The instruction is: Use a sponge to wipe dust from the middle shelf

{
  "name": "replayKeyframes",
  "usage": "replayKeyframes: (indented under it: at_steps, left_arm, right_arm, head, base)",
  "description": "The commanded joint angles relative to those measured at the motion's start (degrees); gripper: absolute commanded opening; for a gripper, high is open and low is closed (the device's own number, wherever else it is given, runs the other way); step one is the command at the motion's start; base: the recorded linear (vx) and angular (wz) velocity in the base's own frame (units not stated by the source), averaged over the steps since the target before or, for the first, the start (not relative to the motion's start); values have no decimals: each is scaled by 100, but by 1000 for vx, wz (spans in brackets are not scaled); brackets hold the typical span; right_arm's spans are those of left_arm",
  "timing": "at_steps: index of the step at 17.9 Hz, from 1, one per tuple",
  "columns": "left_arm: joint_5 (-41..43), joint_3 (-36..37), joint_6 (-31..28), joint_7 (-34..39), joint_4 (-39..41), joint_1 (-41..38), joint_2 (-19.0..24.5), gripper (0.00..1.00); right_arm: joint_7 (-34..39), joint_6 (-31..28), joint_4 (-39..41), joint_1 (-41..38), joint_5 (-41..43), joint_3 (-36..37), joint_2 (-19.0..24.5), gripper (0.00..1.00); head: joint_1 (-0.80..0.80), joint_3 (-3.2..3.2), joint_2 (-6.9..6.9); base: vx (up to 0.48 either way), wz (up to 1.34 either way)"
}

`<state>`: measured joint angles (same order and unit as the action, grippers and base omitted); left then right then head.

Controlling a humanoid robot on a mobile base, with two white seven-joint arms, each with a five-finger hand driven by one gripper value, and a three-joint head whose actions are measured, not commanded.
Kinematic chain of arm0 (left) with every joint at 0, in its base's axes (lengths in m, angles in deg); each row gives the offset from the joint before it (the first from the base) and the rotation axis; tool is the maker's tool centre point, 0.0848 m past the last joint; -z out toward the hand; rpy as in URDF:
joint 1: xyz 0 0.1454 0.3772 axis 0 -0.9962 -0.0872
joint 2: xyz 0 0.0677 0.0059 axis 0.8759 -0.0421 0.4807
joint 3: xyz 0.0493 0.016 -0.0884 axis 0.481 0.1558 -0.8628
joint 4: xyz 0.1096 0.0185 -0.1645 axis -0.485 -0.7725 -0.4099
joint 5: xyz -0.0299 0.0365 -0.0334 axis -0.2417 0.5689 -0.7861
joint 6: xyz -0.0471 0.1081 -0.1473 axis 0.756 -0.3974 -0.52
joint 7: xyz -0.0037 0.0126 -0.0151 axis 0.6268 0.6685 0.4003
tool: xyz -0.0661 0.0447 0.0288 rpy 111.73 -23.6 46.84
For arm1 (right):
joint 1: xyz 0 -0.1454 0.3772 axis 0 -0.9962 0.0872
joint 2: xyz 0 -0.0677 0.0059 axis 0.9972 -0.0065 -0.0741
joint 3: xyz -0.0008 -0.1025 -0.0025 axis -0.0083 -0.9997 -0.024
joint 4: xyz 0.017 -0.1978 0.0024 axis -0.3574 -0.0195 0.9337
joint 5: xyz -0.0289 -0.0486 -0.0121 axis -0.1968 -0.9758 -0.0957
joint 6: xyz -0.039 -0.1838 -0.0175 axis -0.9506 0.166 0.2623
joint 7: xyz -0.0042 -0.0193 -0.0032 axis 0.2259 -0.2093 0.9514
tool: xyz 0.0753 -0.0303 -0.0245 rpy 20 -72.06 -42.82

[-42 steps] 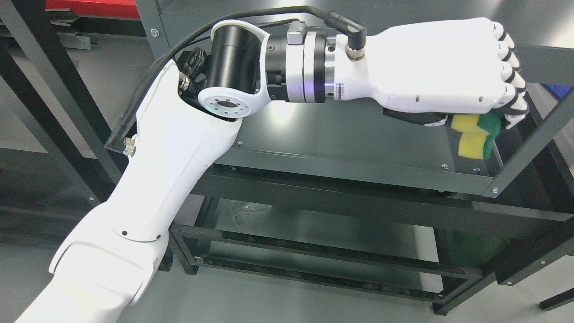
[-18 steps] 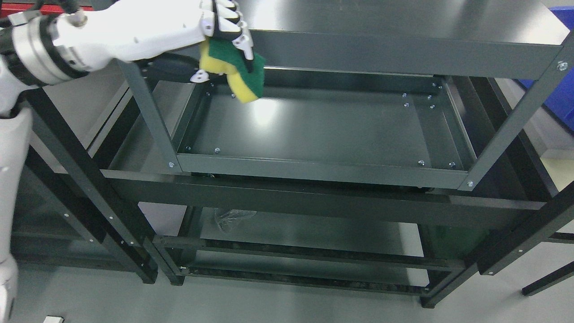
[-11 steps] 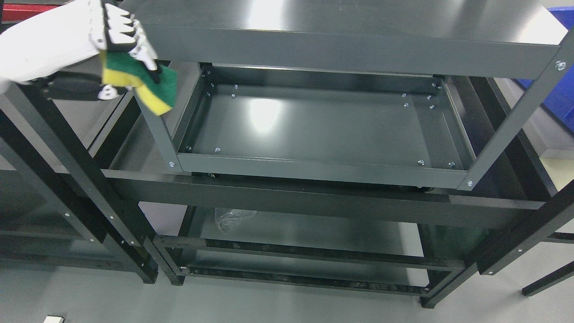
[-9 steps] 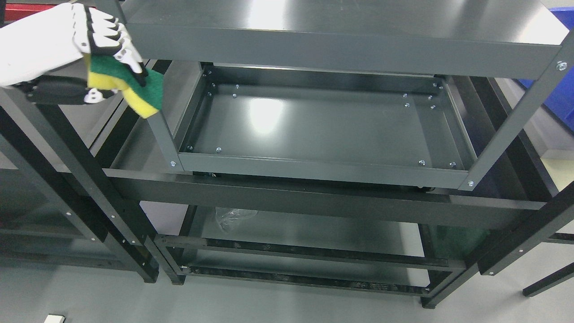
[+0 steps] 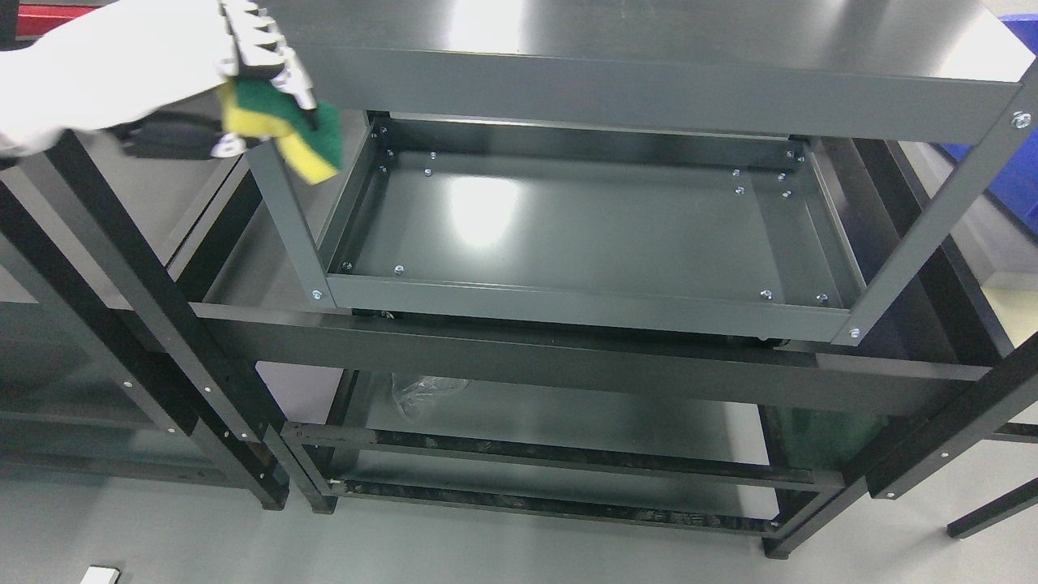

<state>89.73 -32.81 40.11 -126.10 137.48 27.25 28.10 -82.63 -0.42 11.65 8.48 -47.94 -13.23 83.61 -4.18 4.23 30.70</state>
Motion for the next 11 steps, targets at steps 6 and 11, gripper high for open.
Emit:
replayKeyframes:
  at_steps: [6, 11]
  left_arm:
    - [1631, 1890, -4, 428, -853, 1158, -3170, 2]
    - [1683, 3112, -4, 1588, -905, 1193, -3170, 2]
  right_arm:
    - [3, -3, 100, 1, 0, 0, -100, 100]
    - [3, -3, 100, 1, 0, 0, -100, 100]
  head:
    - [0, 0, 0]
    - [0, 0, 0]
  base:
    - [-1, 3]
    - [1, -3]
